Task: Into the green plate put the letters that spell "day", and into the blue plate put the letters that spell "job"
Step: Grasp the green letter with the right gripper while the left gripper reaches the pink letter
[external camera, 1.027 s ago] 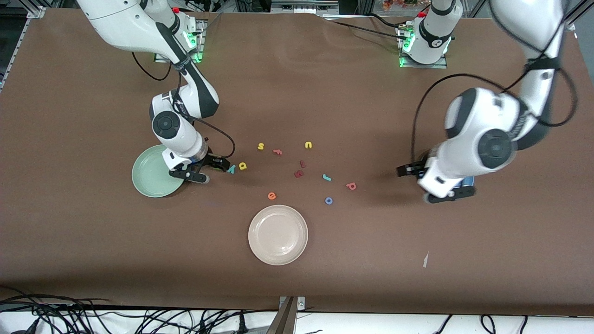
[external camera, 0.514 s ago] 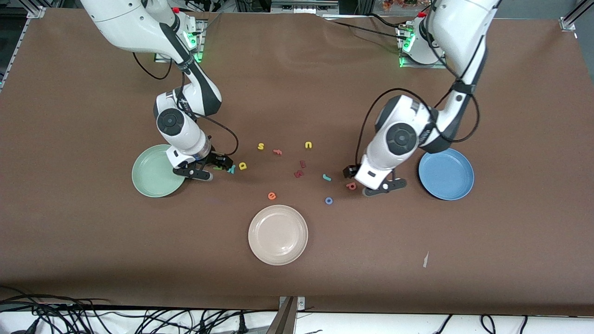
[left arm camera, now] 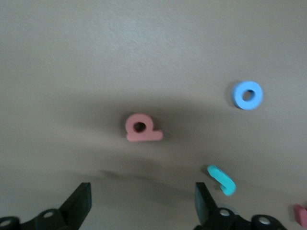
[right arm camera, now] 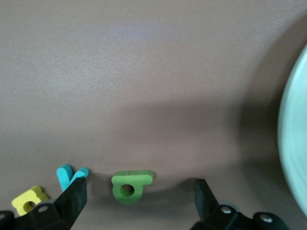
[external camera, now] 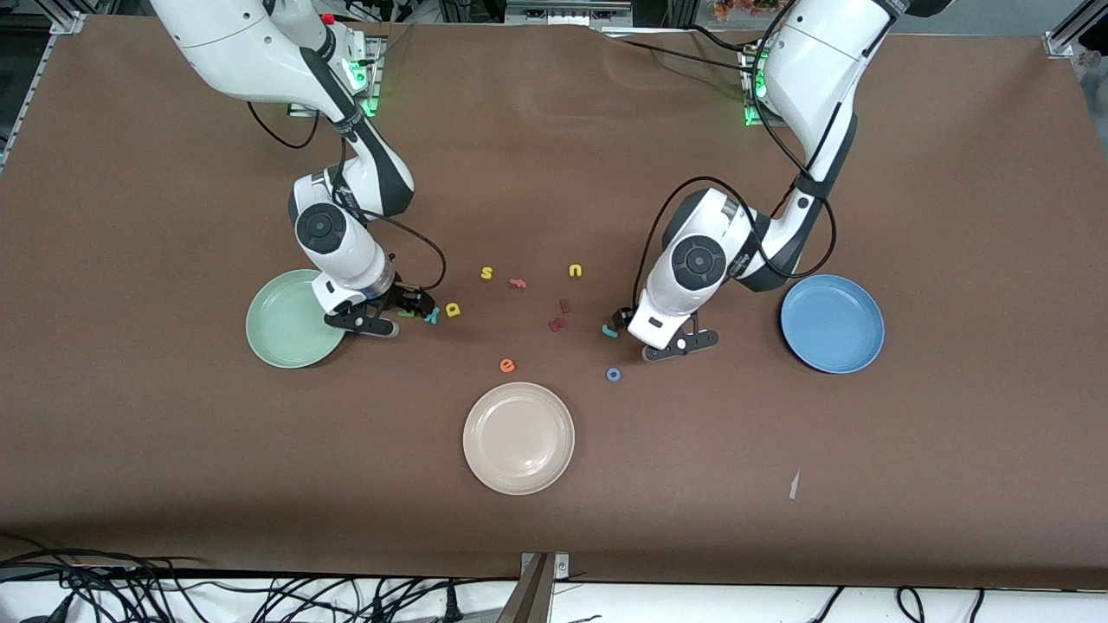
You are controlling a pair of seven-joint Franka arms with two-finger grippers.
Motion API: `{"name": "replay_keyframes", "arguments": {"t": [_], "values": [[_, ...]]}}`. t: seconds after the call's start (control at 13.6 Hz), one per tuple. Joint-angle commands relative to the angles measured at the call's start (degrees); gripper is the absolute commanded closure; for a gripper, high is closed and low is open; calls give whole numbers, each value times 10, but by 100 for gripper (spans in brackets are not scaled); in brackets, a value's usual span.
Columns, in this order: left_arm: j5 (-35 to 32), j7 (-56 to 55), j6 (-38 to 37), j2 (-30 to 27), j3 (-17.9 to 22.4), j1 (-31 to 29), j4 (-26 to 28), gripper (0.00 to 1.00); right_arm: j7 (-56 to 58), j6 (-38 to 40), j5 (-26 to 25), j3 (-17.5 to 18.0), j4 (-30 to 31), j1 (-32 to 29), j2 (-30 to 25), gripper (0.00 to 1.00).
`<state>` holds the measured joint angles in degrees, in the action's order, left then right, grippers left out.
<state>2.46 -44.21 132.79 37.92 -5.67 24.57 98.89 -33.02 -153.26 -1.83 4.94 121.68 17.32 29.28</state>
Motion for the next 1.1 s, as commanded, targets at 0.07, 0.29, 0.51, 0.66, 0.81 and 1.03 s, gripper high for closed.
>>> {"name": "replay_keyframes", "arguments": {"t": [0.07, 0.29, 0.51, 0.66, 0.81, 1.03], "values": [[-11, -2, -9, 28, 10, -1, -41, 10, -2, -18, -32, -12, 19, 1, -4, 0], [-11, -2, -9, 48, 14, -1, -59, 15, -2, -32, -34, -13, 24, 1, -4, 0], [-10, -5, -9, 61, 18, 0, -69, 21, -4, -32, -34, -13, 24, 1, -3, 1], [-10, -5, -9, 65, 18, -1, -74, 26, -4, -38, -34, -13, 24, 5, -3, 5], [-10, -5, -9, 65, 19, -1, -75, 34, -4, -42, -34, -13, 24, 8, 1, 14], [-9, -7, -9, 66, 19, -1, -75, 45, -3, -44, -34, -13, 23, 9, 1, 33]]}}
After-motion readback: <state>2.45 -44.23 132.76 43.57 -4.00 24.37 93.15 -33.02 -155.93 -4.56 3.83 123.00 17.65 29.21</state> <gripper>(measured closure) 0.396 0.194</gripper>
